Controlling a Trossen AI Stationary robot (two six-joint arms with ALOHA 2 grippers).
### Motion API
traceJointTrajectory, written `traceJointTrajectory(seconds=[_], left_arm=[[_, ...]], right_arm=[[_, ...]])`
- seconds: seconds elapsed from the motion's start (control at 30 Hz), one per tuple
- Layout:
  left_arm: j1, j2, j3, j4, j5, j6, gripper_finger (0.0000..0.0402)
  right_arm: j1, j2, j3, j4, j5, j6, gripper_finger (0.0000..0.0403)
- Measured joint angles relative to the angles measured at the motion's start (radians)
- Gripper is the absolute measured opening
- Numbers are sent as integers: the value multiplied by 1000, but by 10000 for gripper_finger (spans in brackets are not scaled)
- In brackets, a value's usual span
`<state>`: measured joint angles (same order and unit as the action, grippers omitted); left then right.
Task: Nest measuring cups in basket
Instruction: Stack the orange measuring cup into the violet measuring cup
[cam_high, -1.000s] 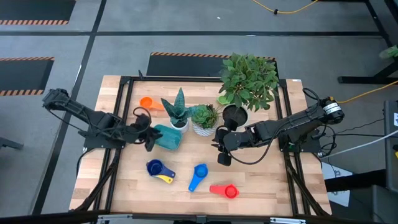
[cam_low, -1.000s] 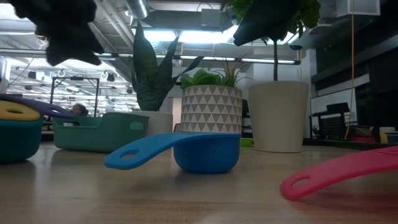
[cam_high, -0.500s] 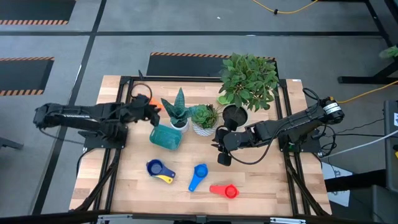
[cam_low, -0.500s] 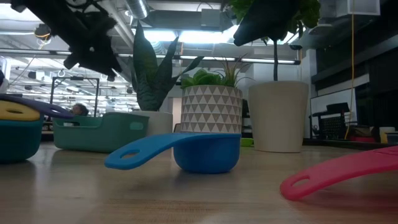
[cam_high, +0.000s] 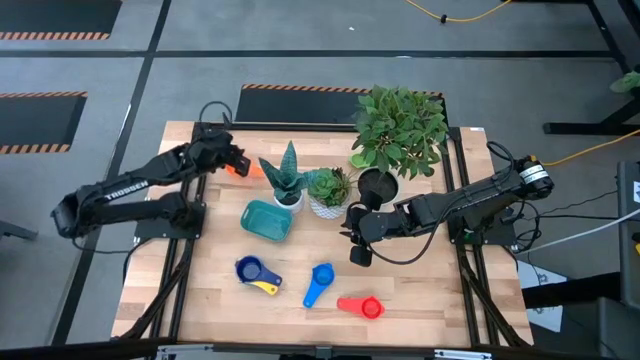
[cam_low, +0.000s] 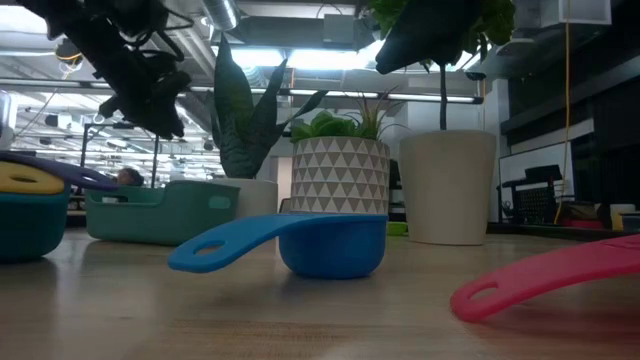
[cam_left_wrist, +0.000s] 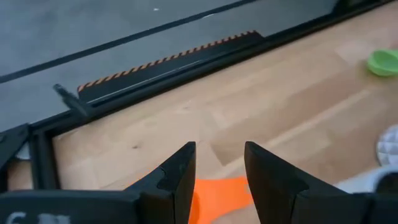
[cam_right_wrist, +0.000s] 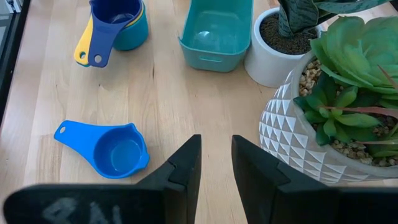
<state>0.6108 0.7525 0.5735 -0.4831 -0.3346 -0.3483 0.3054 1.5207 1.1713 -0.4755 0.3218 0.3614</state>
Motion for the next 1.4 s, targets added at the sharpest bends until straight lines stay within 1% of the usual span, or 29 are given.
traceJointTrajectory(seconds=[0.13,0.3,0.5,0.6,0.73,0.97,1.17,1.4], left_arm=[[92,0,0,0,74,27,131],[176,20,0,-1,143,65,131],[245,99,0,-1,147,103,131],[269,146,0,2,183,139,131],[288,198,0,14,263,144,131],[294,264,0,13,315,183,131],[294,296,0,13,383,203,131],[294,303,0,12,379,203,131]], right_arm=[[0,0,0,0,0,0,94],[0,0,0,0,0,-3,94],[0,0,0,0,0,-4,94],[0,0,0,0,0,-4,94],[0,0,0,0,0,-3,94],[0,0,0,0,0,0,94],[0,0,0,0,0,0,94],[0,0,0,0,0,0,94]])
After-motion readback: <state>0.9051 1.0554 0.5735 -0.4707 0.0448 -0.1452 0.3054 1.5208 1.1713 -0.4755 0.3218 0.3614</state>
